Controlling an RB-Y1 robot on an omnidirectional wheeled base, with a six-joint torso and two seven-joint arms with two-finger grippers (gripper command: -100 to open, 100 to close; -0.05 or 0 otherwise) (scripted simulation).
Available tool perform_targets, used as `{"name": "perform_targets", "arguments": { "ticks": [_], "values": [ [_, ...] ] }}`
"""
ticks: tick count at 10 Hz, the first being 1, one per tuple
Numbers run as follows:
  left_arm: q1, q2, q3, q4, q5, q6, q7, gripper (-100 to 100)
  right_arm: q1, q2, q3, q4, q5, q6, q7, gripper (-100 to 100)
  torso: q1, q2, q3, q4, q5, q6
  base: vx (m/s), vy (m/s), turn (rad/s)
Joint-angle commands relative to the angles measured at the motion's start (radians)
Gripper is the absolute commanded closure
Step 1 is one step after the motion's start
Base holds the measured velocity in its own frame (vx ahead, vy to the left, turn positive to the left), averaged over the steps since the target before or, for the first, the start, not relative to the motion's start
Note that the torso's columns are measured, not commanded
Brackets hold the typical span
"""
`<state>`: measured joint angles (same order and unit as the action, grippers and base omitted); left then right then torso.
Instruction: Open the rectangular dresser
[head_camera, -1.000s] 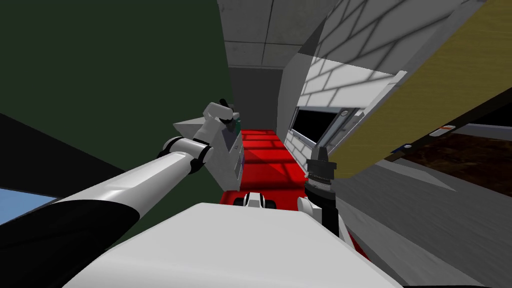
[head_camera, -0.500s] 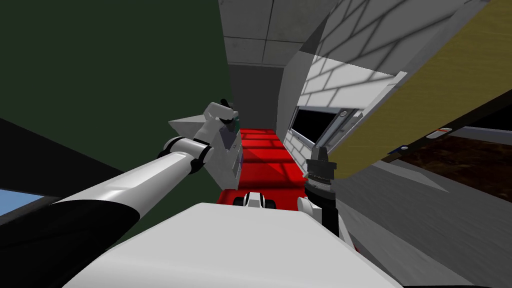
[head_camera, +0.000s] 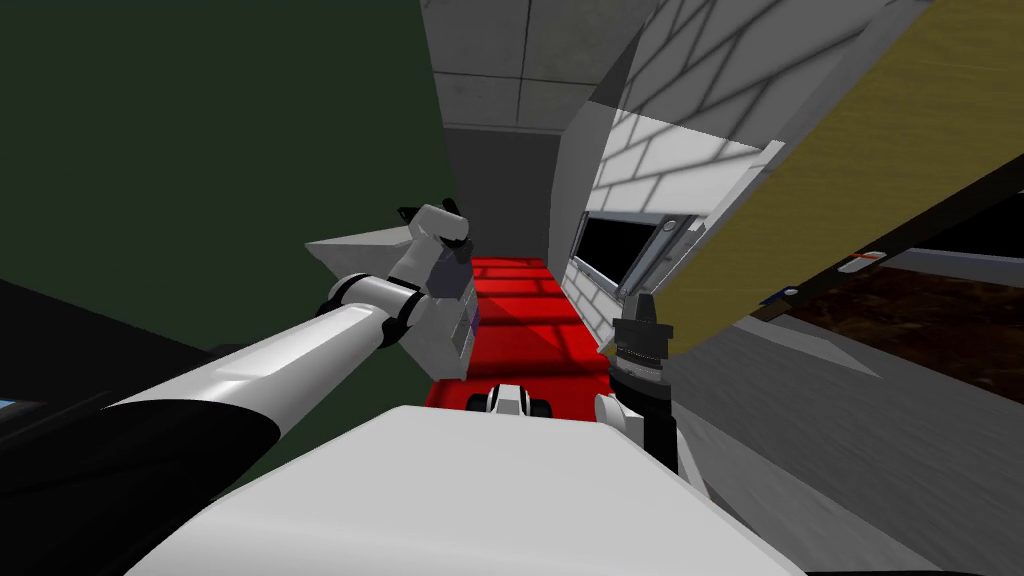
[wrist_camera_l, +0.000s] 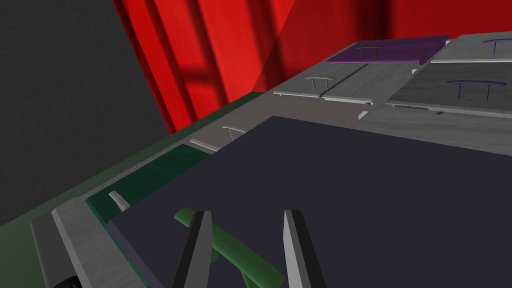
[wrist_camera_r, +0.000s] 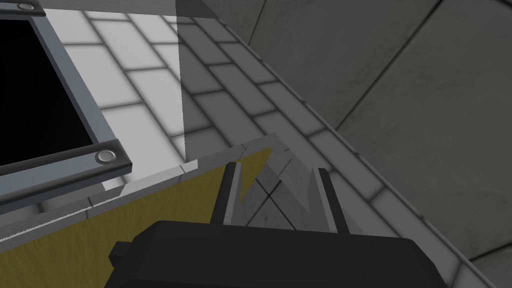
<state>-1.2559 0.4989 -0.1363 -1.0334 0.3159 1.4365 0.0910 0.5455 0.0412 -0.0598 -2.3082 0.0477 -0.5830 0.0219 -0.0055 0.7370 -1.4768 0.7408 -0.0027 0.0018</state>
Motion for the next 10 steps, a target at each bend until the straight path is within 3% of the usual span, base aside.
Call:
{"name": "perform_targets", "arguments": {
  "ticks": [1,2,4,7,8,9,10],
  "values": [
    [-0.017,-0.002,-0.003,-0.012,-0.012,-0.003,0.017,100,0.000,0.000,0.000,0.000,0.000,0.000,0.000,0,0.001,-0.002,-0.001,0.001,-0.001,0.001,0.040,-0.176,-0.024],
    [-0.028,0.005,-0.004,-0.014,0.005,0.048,0.015,-100,0.000,0.000,0.000,0.000,0.000,0.000,0.000,0,0.002,-0.004,-0.003,0.003,-0.002,0.002,0.029,-0.073,0.003],
    [-0.054,0.016,-0.003,-0.030,0.017,0.089,0.018,-100,0.000,0.000,0.000,0.000,0.000,0.000,0.000,0,0.015,0.000,0.000,-0.001,0.005,-0.003,0.023,0.042,-0.004],
    [-0.088,0.031,-0.002,-0.052,0.032,0.143,0.023,-100,0.000,0.000,0.000,0.000,0.000,0.000,0.000,0,0.005,0.001,0.001,-0.001,0.002,-0.002,0.032,0.033,0.013],
    [-0.074,0.025,-0.004,-0.047,0.029,0.132,0.023,-100,0.000,0.000,0.000,0.000,0.000,0.000,0.000,0,0.002,0.002,0.001,0.001,0.000,-0.001,0.011,0.010,0.010],
    [-0.073,0.026,-0.003,-0.048,0.030,0.139,0.024,0,0.000,0.000,0.000,0.000,0.000,0.000,0.000,0,0.001,0.002,0.002,-0.001,0.001,0.000,0.000,0.000,0.000],
    [-0.072,0.026,-0.004,-0.048,0.029,0.139,0.024,0,0.000,0.000,0.000,0.000,0.000,0.000,0.000,0,0.003,0.002,0.002,-0.001,0.001,-0.001,0.000,0.000,0.000]
  ]
}}
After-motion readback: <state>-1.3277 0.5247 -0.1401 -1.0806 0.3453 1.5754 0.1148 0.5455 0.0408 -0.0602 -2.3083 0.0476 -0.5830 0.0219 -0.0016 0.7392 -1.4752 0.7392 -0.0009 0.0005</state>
